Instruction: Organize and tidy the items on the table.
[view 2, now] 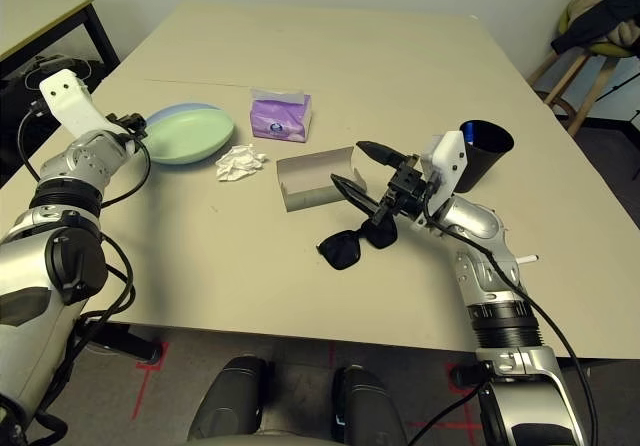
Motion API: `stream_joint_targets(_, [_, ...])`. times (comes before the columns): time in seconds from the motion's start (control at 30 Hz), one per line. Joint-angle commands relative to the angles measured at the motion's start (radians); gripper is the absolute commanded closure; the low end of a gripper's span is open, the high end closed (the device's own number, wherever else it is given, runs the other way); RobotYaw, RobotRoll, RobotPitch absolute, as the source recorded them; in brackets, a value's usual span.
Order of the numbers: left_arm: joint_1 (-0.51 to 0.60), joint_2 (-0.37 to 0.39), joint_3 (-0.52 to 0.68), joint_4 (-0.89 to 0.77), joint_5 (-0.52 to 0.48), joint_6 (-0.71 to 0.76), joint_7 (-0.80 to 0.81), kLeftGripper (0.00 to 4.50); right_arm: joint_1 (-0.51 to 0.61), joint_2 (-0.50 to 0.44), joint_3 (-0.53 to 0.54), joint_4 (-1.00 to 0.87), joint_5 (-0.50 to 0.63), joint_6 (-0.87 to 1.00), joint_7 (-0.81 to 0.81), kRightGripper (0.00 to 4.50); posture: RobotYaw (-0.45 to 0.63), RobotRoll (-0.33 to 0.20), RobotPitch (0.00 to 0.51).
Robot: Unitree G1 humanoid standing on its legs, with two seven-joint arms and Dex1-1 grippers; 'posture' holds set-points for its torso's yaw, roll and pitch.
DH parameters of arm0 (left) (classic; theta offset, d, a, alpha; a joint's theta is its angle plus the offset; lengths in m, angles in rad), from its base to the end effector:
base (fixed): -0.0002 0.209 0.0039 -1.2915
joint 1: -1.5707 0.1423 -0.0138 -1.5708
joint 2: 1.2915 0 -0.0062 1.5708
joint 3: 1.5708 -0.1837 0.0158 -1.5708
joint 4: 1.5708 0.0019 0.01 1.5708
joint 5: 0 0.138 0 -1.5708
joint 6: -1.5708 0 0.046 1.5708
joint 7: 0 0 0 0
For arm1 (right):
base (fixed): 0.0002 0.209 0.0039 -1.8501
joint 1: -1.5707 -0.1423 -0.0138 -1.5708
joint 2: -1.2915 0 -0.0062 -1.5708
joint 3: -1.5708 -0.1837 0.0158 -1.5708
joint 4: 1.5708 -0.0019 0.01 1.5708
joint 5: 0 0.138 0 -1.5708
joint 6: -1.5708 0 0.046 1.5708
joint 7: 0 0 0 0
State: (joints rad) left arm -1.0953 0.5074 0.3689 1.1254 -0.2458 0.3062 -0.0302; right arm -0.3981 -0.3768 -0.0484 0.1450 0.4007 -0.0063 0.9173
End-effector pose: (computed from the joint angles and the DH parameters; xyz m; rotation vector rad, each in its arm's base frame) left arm 0.3513 0.2717 0.1811 -0.2496 0.1916 0.2856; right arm 0.2743 -0.2120 0.1274 -0.0876 -0.2703 0.9278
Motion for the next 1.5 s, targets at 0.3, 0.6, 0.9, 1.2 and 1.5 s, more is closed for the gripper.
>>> stream_joint_targets(0.3, [0.289,0.010,-0.207,-0.471,-0.001,-0.072,-0.585,0.06,-0.004,-0.003,0.008,-0.004,-0.004,0.007,0.012,0.00,0.25,0.000,0.062])
stream_joint_targets(0.6, [0.337,0.043,-0.334,-0.456,0.079,-0.218,-0.839,0.06,-0.006,-0.002,0.005,-0.004,-0.003,0.007,0.014,0.00,0.24,0.000,0.061])
stream_joint_targets(0.9, [0.266,0.007,-0.404,-0.323,0.135,-0.208,-0.902,0.06,0.007,-0.010,-0.004,-0.007,-0.001,0.001,0.017,0.00,0.22,0.000,0.062])
stream_joint_targets(1.2, [0.197,-0.046,-0.413,-0.204,0.177,-0.196,-0.881,0.06,0.015,-0.012,-0.008,-0.001,0.001,-0.010,0.022,0.00,0.20,0.000,0.062])
stream_joint_targets(1.5, [0.163,-0.047,-0.444,-0.125,0.254,-0.210,-0.821,0.06,0.034,-0.016,-0.014,-0.019,0.005,-0.010,0.019,0.00,0.19,0.000,0.066])
